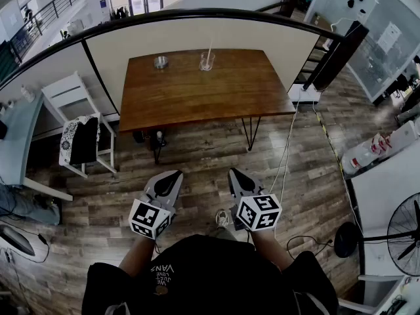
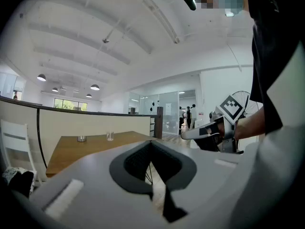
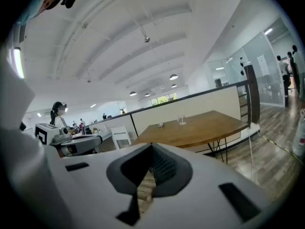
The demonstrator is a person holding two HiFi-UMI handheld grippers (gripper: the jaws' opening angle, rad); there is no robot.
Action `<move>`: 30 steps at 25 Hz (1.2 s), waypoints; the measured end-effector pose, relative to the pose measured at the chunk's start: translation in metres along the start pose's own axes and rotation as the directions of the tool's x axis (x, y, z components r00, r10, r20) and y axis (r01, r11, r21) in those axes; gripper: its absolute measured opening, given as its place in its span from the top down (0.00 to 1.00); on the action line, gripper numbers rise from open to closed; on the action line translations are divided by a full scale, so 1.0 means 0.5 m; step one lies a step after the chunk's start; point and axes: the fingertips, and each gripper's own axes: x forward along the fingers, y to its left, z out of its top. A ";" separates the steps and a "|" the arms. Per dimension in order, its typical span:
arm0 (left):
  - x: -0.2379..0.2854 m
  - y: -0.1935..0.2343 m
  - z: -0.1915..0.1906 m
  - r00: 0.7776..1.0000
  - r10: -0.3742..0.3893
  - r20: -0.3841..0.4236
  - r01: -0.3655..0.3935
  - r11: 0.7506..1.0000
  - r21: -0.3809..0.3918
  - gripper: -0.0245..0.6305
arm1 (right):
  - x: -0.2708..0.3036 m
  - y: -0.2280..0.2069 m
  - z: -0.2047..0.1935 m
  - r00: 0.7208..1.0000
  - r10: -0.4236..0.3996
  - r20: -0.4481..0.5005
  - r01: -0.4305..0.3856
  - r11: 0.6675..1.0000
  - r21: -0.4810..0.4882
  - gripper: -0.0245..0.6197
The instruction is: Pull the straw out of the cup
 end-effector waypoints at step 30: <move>0.354 0.006 -0.006 0.987 0.153 -0.039 -0.157 0.976 -0.149 0.71 | 0.147 -0.337 0.078 0.975 0.203 -0.092 -0.202 0.979 0.021 0.71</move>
